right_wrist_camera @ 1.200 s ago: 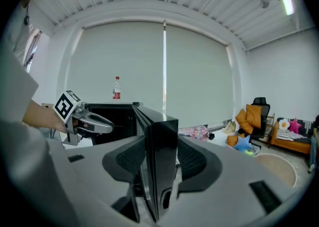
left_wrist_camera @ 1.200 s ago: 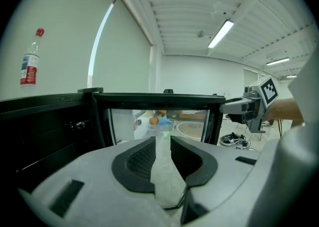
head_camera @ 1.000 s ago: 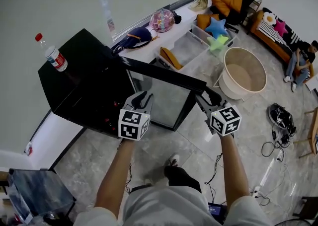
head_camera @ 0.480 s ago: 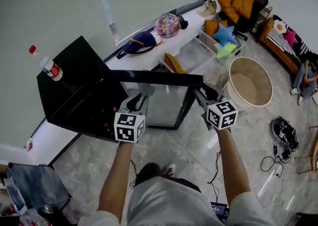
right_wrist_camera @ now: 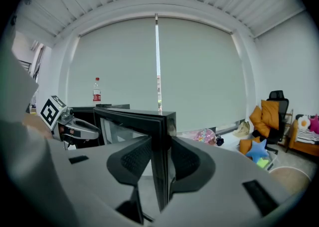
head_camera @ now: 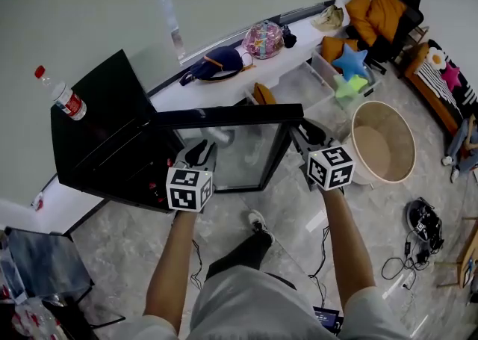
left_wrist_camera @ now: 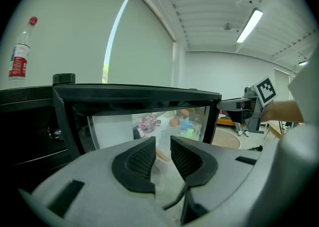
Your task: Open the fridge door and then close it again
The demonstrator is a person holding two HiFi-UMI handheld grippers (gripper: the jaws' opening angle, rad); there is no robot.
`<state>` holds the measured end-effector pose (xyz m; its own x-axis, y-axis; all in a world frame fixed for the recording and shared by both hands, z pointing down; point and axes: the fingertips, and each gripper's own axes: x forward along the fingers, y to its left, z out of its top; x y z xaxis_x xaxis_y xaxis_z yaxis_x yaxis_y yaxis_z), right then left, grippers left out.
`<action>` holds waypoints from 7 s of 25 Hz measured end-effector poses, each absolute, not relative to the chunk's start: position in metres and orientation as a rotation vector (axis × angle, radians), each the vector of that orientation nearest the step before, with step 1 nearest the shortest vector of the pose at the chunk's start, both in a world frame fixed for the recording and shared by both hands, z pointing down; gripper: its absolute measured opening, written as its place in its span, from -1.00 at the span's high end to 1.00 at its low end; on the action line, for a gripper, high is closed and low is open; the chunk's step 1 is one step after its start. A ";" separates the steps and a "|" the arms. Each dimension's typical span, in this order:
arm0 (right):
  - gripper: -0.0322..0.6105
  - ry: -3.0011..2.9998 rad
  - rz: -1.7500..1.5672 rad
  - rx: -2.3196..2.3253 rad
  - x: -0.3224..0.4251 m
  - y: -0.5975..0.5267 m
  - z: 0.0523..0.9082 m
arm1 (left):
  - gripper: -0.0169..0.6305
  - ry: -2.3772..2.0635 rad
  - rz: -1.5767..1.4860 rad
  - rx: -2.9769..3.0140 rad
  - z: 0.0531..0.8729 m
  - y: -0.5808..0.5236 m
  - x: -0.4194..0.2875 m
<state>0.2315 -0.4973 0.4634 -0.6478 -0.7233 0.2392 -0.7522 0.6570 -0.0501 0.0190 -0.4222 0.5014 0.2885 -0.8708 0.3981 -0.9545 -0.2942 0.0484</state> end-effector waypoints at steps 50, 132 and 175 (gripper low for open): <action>0.48 -2.973 -0.087 0.435 0.245 -0.649 0.392 | 0.74 -2.382 0.220 1.631 0.412 -0.414 0.030; 0.21 -2.835 0.195 -0.019 0.190 -0.578 0.473 | 0.74 -2.324 0.166 1.439 0.502 -0.243 0.094; 0.37 -2.768 0.152 -0.446 0.180 -0.240 0.471 | 0.73 -2.219 0.057 1.610 0.508 -0.096 0.082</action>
